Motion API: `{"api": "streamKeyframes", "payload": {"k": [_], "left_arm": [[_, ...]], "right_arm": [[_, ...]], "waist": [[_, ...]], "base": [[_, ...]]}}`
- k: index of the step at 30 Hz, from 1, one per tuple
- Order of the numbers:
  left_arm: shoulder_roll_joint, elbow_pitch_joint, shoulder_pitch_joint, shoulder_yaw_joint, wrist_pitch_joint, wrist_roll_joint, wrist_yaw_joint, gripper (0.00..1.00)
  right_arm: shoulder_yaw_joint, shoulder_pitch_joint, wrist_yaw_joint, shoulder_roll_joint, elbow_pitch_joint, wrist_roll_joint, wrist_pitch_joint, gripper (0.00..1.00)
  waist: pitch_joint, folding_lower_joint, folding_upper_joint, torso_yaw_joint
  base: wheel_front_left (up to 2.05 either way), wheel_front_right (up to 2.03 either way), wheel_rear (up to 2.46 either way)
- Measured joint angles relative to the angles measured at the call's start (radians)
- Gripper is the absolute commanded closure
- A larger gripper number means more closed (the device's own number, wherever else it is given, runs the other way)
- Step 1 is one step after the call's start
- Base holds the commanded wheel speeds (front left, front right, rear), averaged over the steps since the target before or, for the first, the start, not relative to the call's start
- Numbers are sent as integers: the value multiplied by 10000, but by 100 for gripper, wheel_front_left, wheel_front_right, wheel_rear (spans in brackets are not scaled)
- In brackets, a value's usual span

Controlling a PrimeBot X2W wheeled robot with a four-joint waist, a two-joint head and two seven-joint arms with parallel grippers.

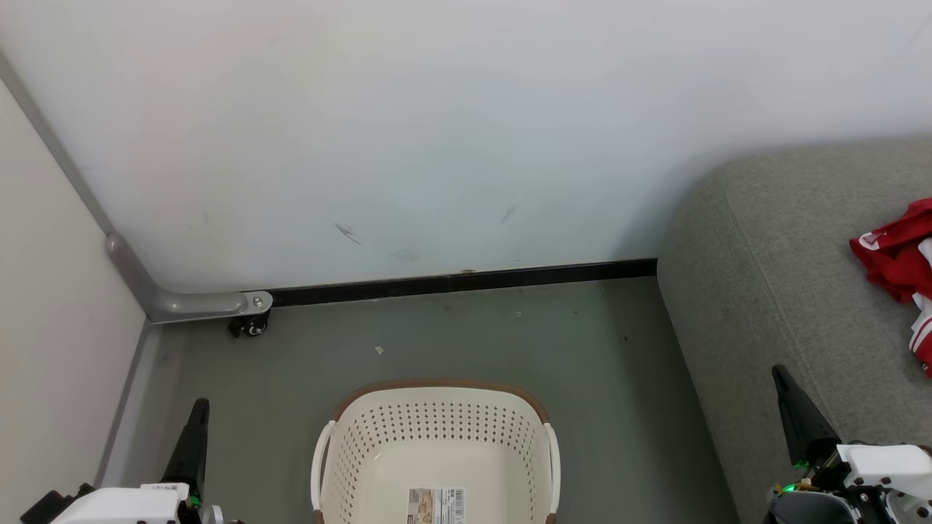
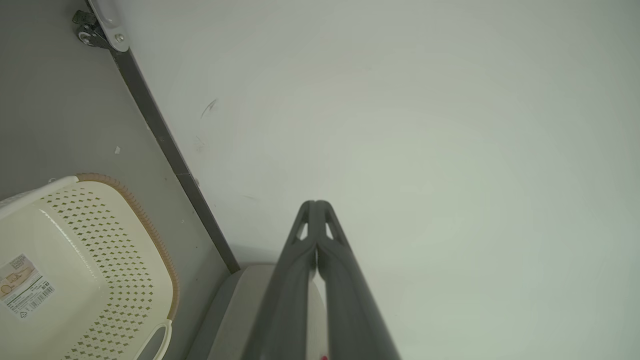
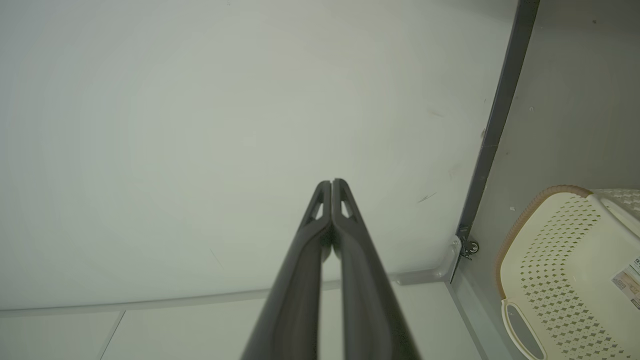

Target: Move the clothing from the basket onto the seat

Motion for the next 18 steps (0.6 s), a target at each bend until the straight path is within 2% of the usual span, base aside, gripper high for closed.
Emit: {"api": "streamKeyframes", "payload": {"k": [18], "left_arm": [[0,-2,0,0,0,0,0,100]], "right_arm": [[-13,-1,0,13,2,-2,2,100]], "waist": [[0,0,0,0]], "base": [[0,0,0]]}}
